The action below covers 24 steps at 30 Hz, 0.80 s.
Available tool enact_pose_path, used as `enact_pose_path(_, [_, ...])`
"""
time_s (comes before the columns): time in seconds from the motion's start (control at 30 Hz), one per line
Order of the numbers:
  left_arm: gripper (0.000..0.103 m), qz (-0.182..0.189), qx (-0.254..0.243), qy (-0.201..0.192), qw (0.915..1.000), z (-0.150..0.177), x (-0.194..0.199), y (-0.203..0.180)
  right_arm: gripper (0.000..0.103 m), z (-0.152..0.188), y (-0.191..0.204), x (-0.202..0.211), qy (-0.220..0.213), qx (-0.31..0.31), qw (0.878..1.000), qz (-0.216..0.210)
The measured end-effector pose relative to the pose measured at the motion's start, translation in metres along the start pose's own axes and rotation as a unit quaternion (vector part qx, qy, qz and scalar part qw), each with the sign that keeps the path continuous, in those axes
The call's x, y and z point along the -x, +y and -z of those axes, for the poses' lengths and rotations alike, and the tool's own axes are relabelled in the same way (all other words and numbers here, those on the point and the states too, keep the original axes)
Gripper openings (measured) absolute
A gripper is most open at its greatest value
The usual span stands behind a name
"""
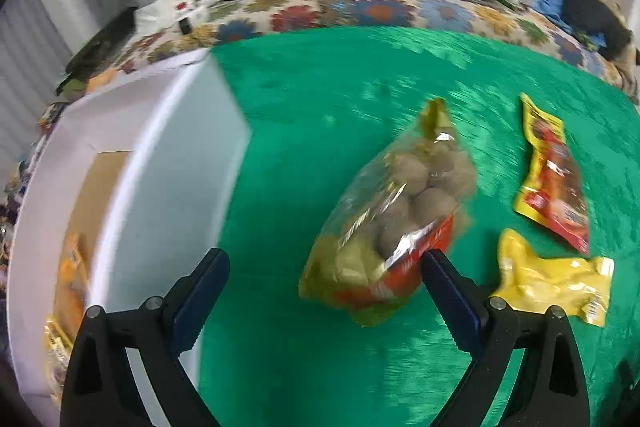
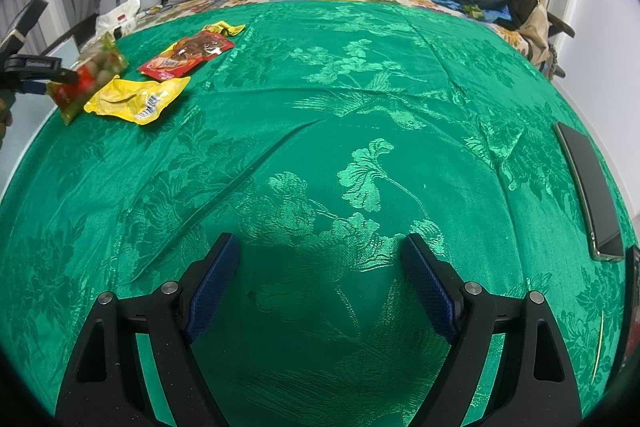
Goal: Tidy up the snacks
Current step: 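Move the left tool to the gold-and-red snack bag and grasp it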
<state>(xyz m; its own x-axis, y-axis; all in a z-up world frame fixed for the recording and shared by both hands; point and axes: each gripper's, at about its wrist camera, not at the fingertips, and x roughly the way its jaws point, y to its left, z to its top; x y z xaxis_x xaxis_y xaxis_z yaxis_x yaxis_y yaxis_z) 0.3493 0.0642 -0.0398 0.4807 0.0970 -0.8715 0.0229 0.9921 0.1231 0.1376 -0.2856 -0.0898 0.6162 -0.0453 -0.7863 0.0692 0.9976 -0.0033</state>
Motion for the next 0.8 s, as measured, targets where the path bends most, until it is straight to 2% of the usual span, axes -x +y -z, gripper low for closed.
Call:
enact_pose_path(0.13, [0.096,0.003,0.011,0.001,0.9999,-0.005,-0.005,0.013,0.086,0.0,0.0,0.0,0.0,0.0,1.0,0.0])
enact_pose_path(0.33, [0.096,-0.014,-0.027,-0.007,0.9995,-0.025,-0.017,0.005,0.086,0.0,0.0,0.0,0.0,0.0,1.0,0.0])
enact_pose_path(0.4, [0.096,0.008,-0.04,-0.015,0.9991,-0.034,-0.019,0.0,0.086,0.0,0.0,0.0,0.0,0.0,1.0,0.0])
enact_pose_path(0.47, [0.097,0.054,-0.064,-0.01,0.9965,-0.041,-0.025,-0.005,0.086,0.0,0.0,0.0,0.0,0.0,1.0,0.0])
enact_pose_path(0.53, [0.097,0.094,-0.105,0.005,0.99,-0.045,-0.033,-0.015,0.086,0.0,0.0,0.0,0.0,0.0,1.0,-0.001])
enact_pose_path(0.6, [0.097,0.099,-0.148,0.019,0.9839,-0.047,-0.042,-0.026,0.086,0.0,0.0,0.0,0.0,0.0,1.0,-0.001])
enact_pose_path(0.67, [0.097,0.086,-0.178,0.027,0.9799,-0.048,-0.055,-0.035,0.086,0.0,0.0,0.0,0.0,0.0,1.0,-0.001])
enact_pose_path(0.8, [0.096,0.087,-0.167,0.037,0.9813,-0.054,-0.075,-0.041,0.086,0.0,0.0,0.0,0.0,0.0,1.0,-0.001])
